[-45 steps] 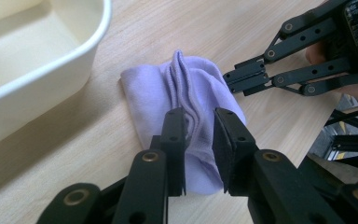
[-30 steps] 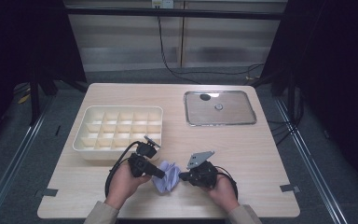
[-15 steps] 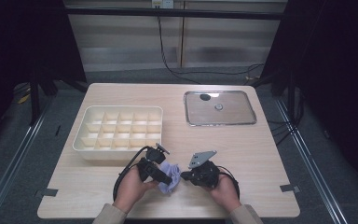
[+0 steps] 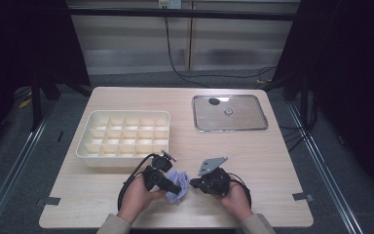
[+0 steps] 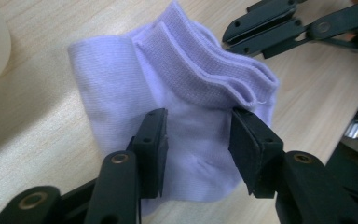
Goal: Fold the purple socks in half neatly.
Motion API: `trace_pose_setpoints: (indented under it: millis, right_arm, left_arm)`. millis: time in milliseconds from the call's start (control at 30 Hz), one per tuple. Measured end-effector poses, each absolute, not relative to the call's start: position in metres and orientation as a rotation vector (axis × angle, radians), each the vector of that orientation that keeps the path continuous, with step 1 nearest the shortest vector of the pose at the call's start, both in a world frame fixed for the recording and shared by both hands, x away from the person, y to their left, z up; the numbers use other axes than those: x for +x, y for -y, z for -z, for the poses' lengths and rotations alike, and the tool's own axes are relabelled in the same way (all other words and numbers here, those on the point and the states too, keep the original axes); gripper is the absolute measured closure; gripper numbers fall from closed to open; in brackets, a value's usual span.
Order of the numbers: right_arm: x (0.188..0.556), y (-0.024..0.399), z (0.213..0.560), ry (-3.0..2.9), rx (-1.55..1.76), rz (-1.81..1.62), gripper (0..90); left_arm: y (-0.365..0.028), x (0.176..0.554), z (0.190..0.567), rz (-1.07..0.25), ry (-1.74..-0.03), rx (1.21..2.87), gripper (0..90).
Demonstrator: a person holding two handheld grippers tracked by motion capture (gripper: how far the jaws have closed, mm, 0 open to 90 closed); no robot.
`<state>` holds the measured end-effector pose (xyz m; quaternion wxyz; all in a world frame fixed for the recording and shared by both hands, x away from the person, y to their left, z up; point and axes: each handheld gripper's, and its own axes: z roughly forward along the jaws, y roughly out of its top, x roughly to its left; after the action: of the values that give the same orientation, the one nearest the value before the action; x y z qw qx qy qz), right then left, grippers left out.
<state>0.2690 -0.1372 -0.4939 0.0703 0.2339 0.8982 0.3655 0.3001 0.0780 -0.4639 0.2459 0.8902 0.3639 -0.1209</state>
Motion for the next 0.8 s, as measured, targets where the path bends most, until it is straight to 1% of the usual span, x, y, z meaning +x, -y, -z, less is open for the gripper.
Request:
trace_pose_setpoints:
  millis: [200, 333, 800]
  right_arm:
    - [0.268, 0.136, 0.495, -2.706, 0.714, -1.105, 86.7]
    - [0.268, 0.135, 0.495, -2.723, 0.691, -1.087, 86.8]
    - [0.267, 0.134, 0.495, -2.712, 0.698, -1.094, 86.9]
  left_arm:
    - [-0.086, 0.302, 0.452, 0.294, -1.007, 2.401, 54.0]
    - [-0.098, 0.306, 0.445, 0.257, -1.035, 2.394, 53.0]
    - [-0.110, 0.307, 0.449, 0.242, -1.096, 2.396, 53.3]
